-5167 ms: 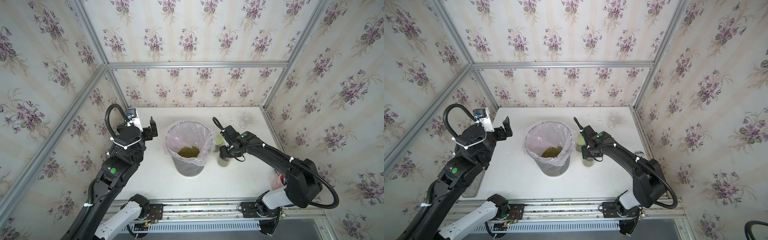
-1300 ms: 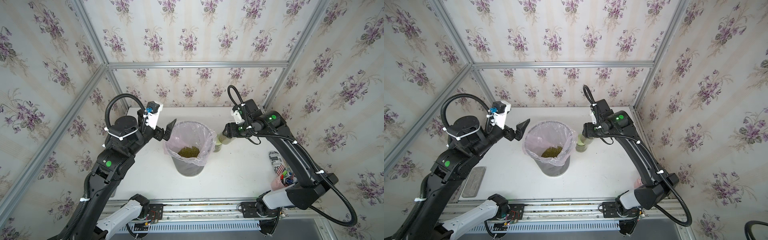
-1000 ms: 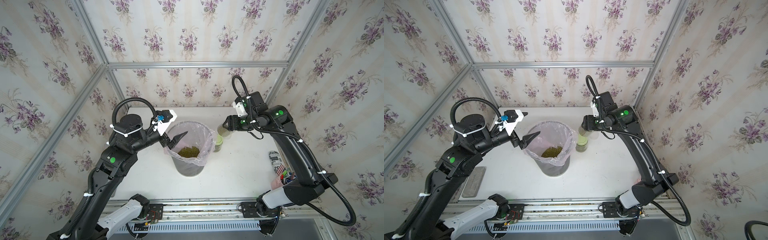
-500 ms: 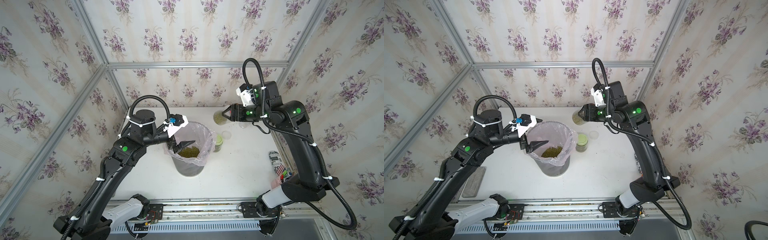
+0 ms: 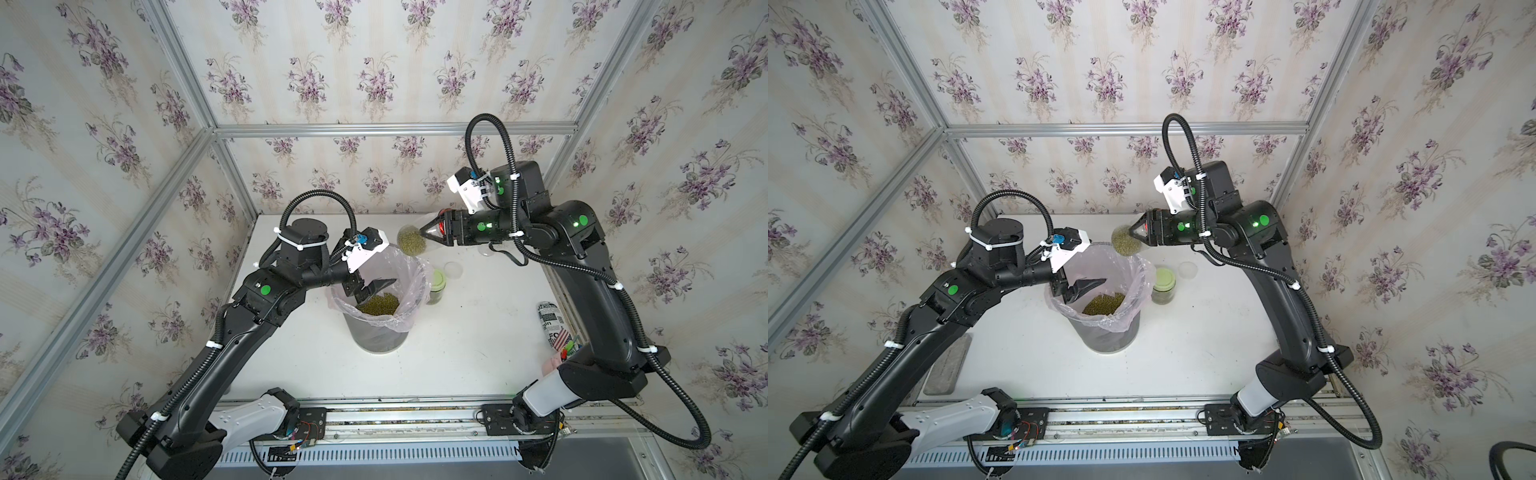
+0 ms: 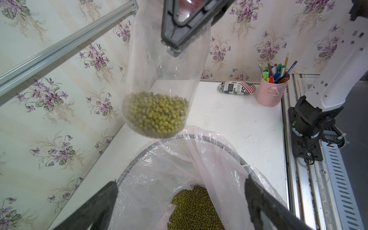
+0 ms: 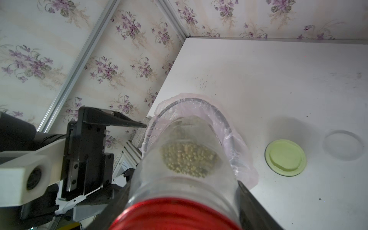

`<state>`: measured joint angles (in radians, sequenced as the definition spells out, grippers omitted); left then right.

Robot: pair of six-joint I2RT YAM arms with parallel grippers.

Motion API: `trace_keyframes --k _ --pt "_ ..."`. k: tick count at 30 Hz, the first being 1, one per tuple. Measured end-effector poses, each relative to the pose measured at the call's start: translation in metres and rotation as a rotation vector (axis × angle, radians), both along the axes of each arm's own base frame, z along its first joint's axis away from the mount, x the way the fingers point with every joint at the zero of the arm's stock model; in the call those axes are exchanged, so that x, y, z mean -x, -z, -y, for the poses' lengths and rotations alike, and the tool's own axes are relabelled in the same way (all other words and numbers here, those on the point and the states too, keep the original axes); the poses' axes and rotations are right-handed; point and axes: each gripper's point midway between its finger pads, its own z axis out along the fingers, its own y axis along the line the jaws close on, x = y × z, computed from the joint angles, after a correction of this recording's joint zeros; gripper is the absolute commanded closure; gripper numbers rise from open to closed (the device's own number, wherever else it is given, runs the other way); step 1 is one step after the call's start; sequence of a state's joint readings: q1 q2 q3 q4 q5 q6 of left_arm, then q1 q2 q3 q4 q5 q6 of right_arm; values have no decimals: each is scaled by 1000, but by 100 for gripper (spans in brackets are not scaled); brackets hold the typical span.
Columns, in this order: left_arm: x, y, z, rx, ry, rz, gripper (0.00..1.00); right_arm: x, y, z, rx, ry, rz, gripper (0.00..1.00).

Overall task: Empty moldy mung beans from jars
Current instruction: Pick up the jar from the center of the board.

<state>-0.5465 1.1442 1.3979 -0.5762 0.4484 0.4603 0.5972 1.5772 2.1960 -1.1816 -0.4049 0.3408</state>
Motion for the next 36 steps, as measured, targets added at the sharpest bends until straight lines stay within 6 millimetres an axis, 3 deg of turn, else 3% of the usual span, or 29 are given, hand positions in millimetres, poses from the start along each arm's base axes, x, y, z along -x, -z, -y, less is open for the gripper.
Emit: trace_keyframes --k 8,22,36 --pt "-11 -3 -4 -24 -78 24 0 12 -2 -14 -9 -43 2 34" --pt "-12 1 0 -42 -88 25 0 28 6 -44 -4 -113 -14 34" --pt "-16 6 2 -46 -103 5 1 39 0 -56 -42 -177 -16 34"
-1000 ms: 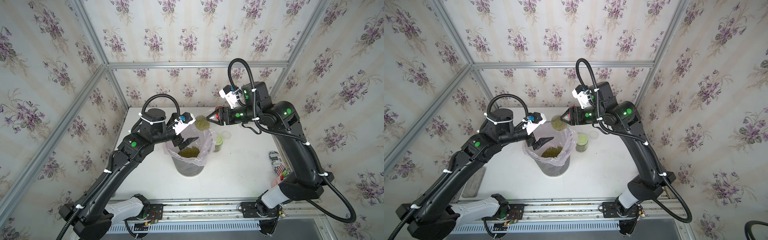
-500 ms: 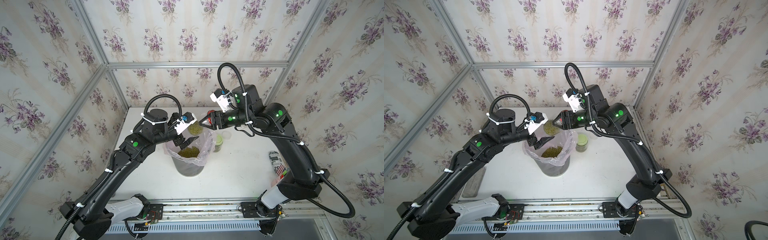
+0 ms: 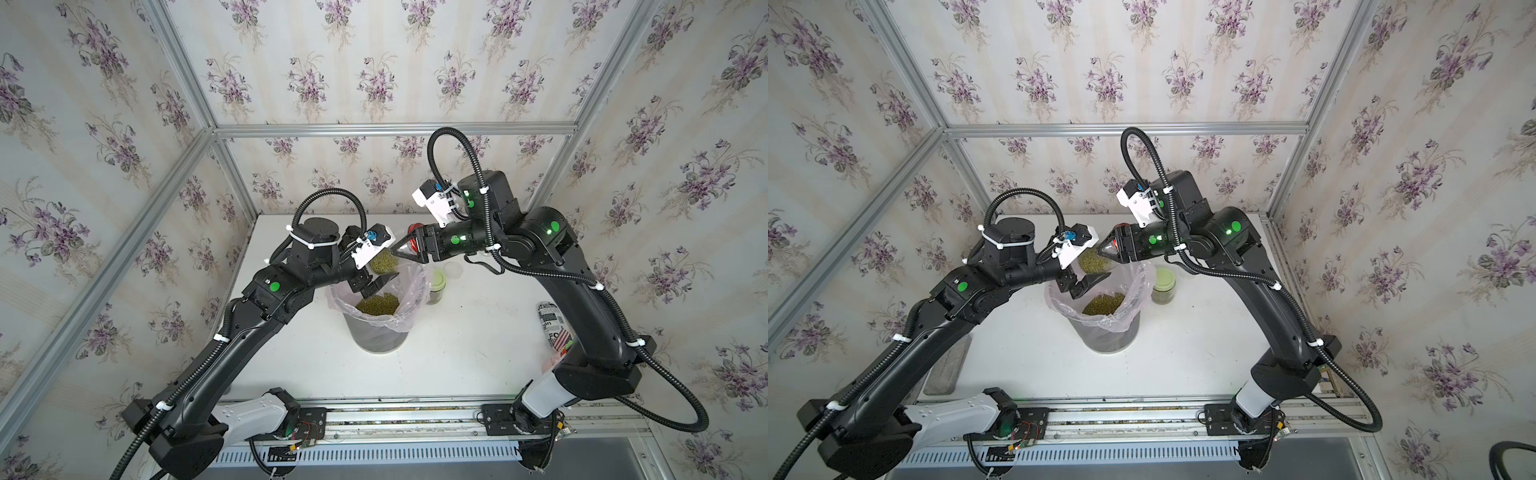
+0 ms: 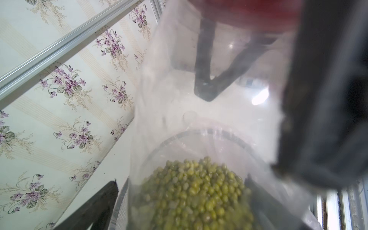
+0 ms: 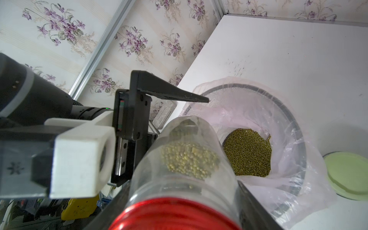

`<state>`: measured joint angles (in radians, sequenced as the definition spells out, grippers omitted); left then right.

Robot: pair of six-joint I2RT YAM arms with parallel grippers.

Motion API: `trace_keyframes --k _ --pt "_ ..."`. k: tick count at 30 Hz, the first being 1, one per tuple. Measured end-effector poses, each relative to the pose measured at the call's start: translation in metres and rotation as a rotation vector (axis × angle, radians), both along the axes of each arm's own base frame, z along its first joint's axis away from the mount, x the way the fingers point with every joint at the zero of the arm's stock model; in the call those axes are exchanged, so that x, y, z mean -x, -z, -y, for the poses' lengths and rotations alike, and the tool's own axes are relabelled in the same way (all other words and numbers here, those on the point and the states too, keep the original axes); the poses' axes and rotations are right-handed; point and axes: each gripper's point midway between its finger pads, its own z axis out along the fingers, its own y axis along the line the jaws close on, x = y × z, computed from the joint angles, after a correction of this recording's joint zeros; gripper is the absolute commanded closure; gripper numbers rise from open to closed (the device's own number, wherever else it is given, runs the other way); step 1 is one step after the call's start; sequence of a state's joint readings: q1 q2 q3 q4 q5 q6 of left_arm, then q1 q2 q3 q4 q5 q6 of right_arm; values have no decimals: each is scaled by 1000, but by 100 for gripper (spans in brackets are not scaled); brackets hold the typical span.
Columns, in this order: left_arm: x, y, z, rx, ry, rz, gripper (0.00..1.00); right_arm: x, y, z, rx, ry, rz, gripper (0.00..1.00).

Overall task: Empty moldy mung beans from jars
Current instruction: Pick up the jar from the center of the board.

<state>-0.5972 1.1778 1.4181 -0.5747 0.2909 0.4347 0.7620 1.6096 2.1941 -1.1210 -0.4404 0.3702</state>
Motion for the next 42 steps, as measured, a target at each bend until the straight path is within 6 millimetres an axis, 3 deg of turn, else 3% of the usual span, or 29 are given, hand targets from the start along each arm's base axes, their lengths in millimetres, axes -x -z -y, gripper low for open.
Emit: trace_keyframes --k 7,18,25,27,42 --pt "1 -1 1 10 2 -9 1 4 -6 -5 -33 -34 -1 34" --pt "5 -6 3 29 20 -13 2 3 7 -8 -12 -38 -26 34" --pt "9 -9 4 41 38 -15 12 4 5 -7 -16 -37 -19 34" --pt "10 -10 4 43 40 -13 19 3 3 -8 -21 -37 -14 34" --pt "13 -8 5 42 55 -14 38 2 1 -8 -26 -31 -9 34"
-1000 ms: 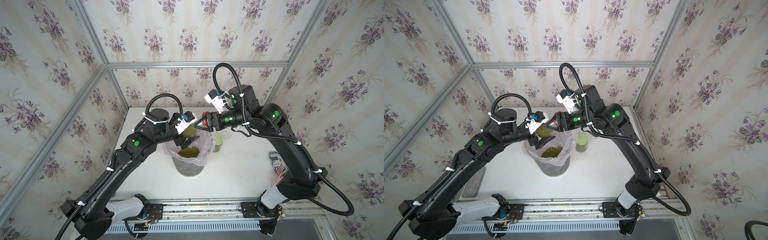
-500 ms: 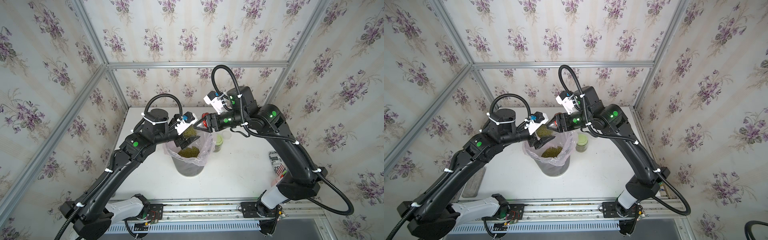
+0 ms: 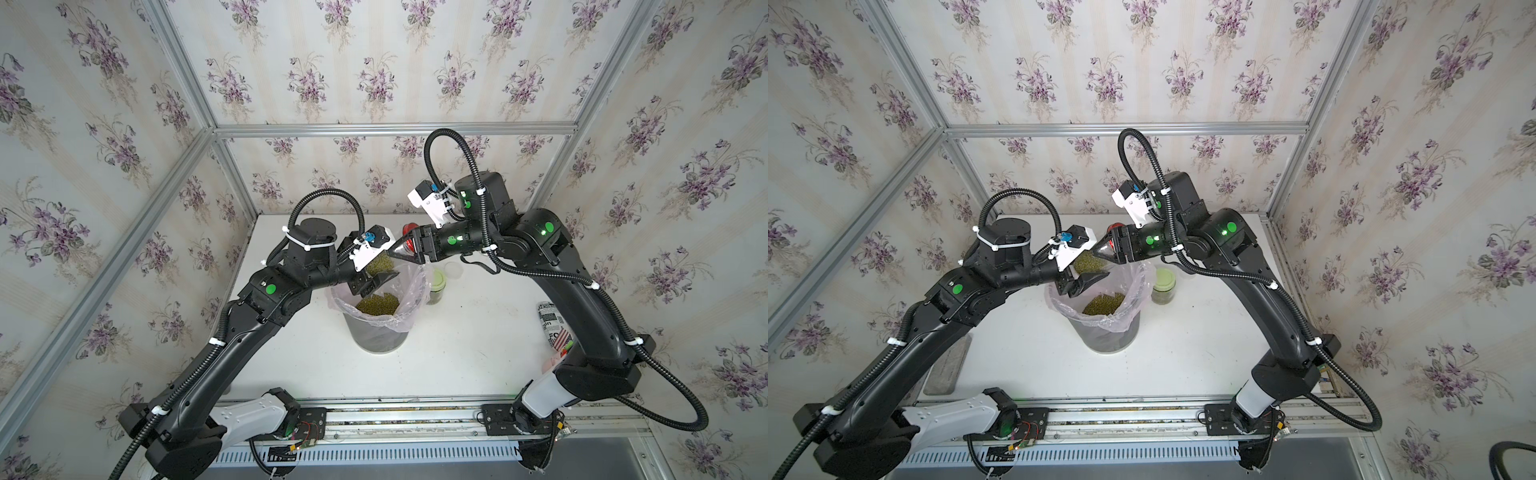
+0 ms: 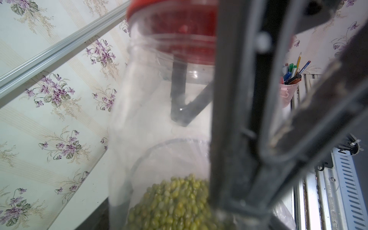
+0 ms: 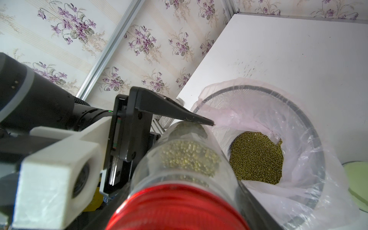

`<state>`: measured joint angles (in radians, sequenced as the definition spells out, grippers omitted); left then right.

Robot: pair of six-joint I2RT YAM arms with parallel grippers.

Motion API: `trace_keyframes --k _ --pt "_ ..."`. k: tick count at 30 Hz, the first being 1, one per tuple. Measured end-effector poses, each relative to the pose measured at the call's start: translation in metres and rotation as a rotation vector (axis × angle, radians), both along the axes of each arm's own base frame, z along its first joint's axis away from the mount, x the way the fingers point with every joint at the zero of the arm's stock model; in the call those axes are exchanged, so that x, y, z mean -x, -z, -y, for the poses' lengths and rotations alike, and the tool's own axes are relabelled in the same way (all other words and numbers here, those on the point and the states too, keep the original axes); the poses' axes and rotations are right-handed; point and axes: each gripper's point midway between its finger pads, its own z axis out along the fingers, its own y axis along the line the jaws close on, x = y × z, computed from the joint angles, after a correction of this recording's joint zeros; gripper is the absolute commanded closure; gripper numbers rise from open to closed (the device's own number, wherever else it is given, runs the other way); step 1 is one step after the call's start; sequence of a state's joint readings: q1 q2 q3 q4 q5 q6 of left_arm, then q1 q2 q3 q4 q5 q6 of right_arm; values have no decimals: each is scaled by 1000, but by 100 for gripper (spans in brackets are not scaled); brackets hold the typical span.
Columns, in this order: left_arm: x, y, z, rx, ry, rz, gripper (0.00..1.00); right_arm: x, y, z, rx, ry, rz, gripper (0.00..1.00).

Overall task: Empty moldy mung beans from jars
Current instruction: Pick up the jar from the center of the board.

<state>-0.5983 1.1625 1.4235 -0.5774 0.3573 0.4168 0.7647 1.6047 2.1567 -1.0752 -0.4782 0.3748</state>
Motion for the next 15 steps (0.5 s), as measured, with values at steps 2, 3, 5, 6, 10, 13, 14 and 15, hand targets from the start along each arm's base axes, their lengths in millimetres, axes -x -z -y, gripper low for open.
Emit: trace_keyframes --k 2,3,5,6,10,13,14,15 --pt "0 0 0 0 1 0 40 0 0 0 -1 0 0 33" --pt "0 0 0 0 1 0 40 0 0 0 -1 0 1 33" --pt "0 0 1 1 2 1 41 0 -1 0 -2 1 3 31" --pt "0 -1 1 3 4 1 42 0 -1 0 -1 2 3 30" --pt "-1 -1 2 6 8 2 42 0 -3 2 2 7 7 27" --pt "0 0 4 7 15 -1 42 0 -3 3 7 11 5 25" --pt "0 0 4 8 15 -1 42 0 -4 3 8 12 6 25" --pt "0 0 4 8 16 -1 42 0 -4 3 6 11 7 25"
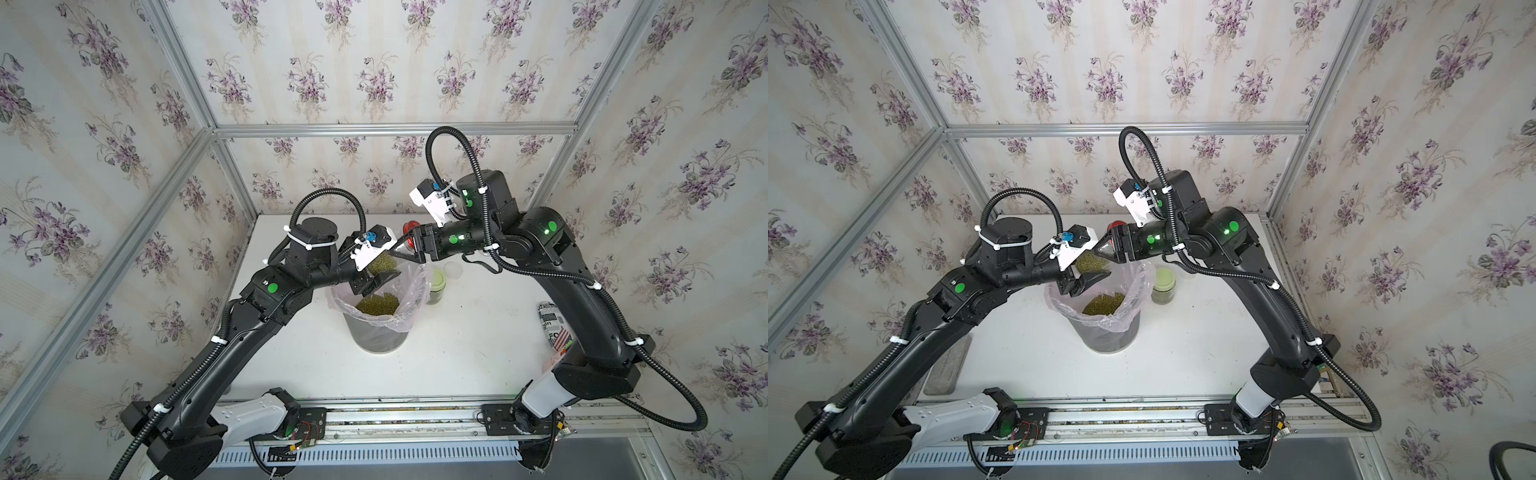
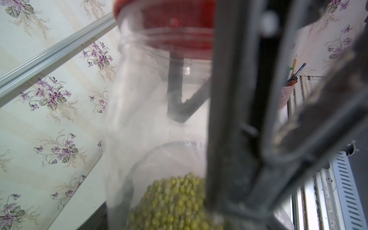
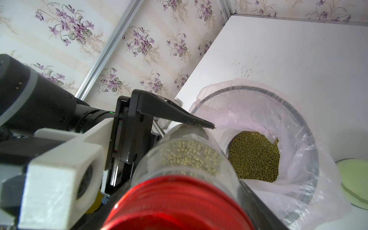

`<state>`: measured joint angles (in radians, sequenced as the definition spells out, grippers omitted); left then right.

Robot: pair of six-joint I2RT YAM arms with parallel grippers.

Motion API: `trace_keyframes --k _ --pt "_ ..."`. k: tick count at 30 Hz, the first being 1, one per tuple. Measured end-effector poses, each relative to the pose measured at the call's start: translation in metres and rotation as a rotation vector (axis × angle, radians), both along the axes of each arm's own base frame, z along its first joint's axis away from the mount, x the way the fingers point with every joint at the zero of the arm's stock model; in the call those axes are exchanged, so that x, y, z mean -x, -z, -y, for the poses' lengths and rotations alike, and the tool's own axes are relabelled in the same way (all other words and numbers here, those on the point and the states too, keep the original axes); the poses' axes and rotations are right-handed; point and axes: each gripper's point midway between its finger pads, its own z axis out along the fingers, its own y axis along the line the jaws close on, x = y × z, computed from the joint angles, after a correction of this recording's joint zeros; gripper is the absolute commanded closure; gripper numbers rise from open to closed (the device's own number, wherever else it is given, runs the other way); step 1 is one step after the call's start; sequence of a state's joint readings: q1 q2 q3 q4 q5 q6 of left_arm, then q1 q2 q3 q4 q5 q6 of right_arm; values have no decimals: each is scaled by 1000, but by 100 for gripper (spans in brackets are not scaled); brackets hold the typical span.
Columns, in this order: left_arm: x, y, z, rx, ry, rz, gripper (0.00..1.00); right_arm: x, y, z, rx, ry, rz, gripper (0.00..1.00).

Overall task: Empty moldy mung beans from jars
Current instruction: Pick up the jar from the center of the board.

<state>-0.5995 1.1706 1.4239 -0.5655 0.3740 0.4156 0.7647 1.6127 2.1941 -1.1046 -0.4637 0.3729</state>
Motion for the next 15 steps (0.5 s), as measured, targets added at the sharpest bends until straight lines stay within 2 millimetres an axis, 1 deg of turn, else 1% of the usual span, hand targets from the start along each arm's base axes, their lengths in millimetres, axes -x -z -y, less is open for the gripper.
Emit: trace_keyframes --k 15 --pt "-2 2 -2 -4 -18 -5 41 1 -7 1 -12 0 17 23"
